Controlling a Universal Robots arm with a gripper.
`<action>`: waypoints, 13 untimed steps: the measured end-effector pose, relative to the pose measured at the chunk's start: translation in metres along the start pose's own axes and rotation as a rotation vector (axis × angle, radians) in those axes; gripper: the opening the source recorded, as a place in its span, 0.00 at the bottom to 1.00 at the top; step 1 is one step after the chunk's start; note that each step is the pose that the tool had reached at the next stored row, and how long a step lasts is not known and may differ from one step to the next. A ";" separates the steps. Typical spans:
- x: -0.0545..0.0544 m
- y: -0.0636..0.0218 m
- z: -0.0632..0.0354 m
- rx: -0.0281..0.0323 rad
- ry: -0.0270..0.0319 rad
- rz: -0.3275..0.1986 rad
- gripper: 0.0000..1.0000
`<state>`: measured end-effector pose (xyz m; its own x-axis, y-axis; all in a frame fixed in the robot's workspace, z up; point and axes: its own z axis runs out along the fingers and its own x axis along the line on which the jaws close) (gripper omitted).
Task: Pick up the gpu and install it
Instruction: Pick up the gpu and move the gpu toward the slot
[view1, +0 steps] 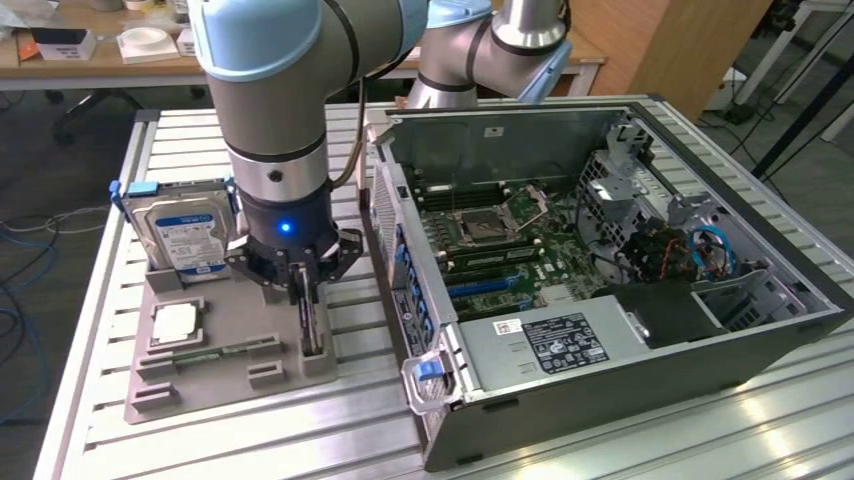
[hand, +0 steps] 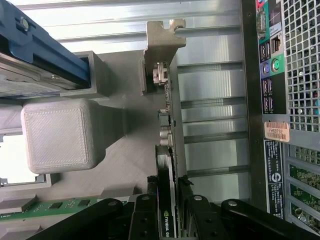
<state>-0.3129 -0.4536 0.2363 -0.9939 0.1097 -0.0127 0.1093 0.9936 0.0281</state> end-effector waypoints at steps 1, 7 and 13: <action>0.000 0.0000 0.0000 0.0000 0.0000 0.000 0.28; 0.000 0.0000 0.0000 0.0000 0.0000 0.000 0.27; 0.000 0.0000 0.0000 0.0000 0.0000 0.000 0.27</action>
<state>-0.3129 -0.4536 0.2363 -0.9939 0.1097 -0.0127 0.1093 0.9936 0.0281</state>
